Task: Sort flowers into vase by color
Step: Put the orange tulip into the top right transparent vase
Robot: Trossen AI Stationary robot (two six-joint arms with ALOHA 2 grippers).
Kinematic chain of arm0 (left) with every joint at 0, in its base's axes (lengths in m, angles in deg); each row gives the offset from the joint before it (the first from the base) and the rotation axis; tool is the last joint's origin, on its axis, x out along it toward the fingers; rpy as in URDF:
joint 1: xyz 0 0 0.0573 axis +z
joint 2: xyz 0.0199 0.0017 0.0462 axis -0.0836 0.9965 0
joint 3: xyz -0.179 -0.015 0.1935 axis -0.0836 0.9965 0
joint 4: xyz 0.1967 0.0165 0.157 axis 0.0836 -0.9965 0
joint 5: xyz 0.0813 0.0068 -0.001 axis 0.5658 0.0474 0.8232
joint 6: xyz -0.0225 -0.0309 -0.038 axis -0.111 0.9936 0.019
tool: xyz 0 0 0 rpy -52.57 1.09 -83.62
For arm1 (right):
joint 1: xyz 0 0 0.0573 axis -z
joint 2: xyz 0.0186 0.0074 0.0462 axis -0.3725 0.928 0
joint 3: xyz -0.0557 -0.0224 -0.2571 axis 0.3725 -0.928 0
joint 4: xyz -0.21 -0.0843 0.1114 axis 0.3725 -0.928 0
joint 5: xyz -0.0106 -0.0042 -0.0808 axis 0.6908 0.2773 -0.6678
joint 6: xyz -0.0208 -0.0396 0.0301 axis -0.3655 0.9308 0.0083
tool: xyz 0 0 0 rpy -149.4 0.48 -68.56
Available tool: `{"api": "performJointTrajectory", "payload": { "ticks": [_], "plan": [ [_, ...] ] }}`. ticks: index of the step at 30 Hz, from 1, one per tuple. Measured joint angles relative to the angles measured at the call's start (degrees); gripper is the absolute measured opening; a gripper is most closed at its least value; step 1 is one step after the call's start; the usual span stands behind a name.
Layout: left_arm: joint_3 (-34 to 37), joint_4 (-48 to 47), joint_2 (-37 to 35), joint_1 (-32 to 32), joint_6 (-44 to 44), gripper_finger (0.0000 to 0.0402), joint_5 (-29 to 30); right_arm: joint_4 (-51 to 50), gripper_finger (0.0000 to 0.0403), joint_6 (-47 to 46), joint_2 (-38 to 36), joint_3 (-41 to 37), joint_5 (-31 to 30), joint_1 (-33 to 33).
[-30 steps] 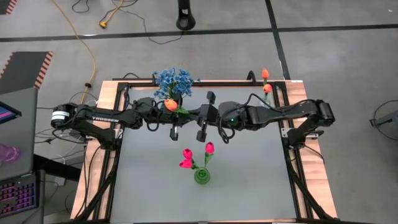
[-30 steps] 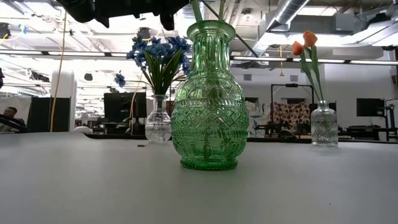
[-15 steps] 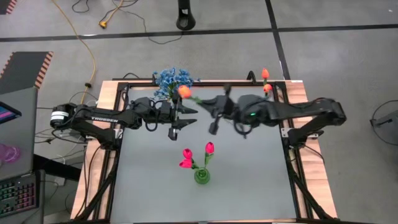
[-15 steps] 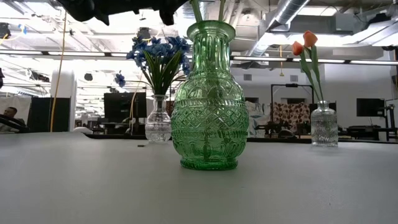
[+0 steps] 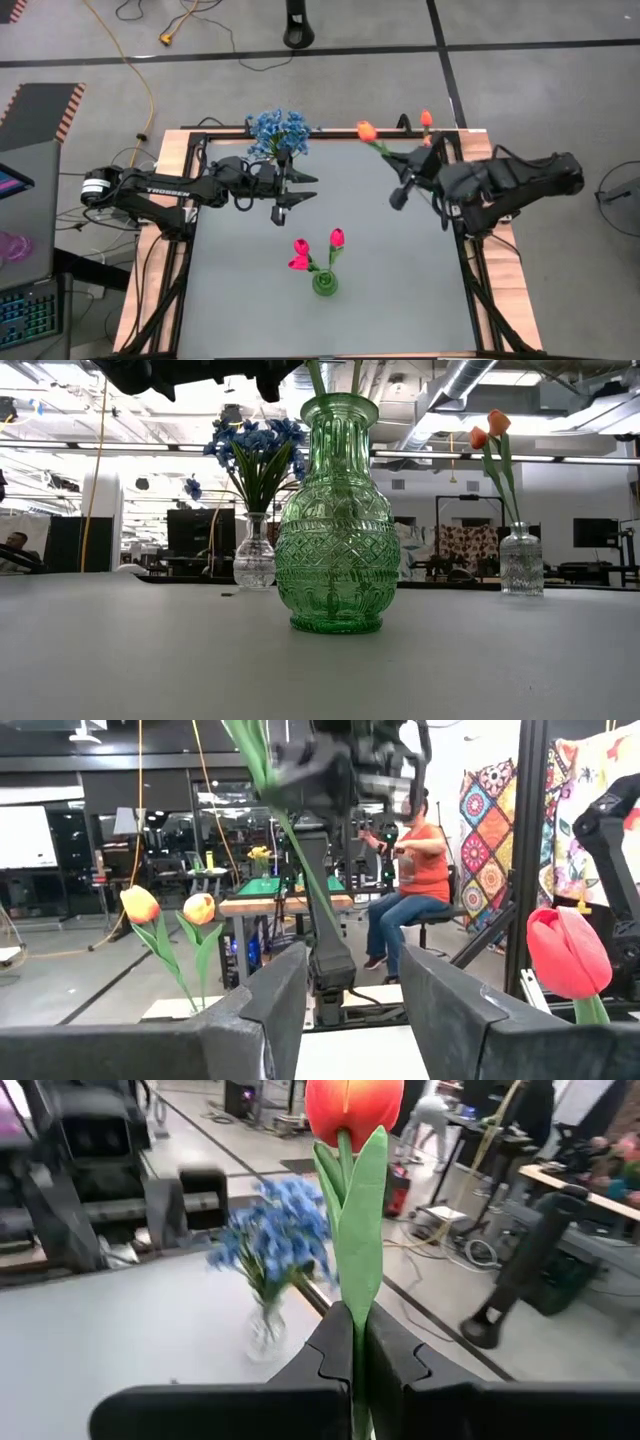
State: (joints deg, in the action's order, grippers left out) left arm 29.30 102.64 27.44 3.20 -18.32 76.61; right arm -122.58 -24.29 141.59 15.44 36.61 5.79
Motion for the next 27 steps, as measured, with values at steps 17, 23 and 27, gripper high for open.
{"api": "performJointTrajectory", "payload": {
  "ticks": [17,23,27],
  "plan": [
    [0.00,-0.35,-0.02,0.00,-0.52,0.0144,0.04,27.11,0.0035,4.51,-21.44,-35.08,-19.38,-10.09],
    [0.00,-0.37,-0.02,0.00,-0.52,0.0143,0.04,41.27,0.0035,16.74,-26.84,-39.21,-18.08,-9.94],
    [0.00,-0.37,-0.02,0.00,-0.69,0.0143,0.04,53.86,0.0035,23.80,-28.21,-41.57,-5.11,-8.19]
  ]
}}
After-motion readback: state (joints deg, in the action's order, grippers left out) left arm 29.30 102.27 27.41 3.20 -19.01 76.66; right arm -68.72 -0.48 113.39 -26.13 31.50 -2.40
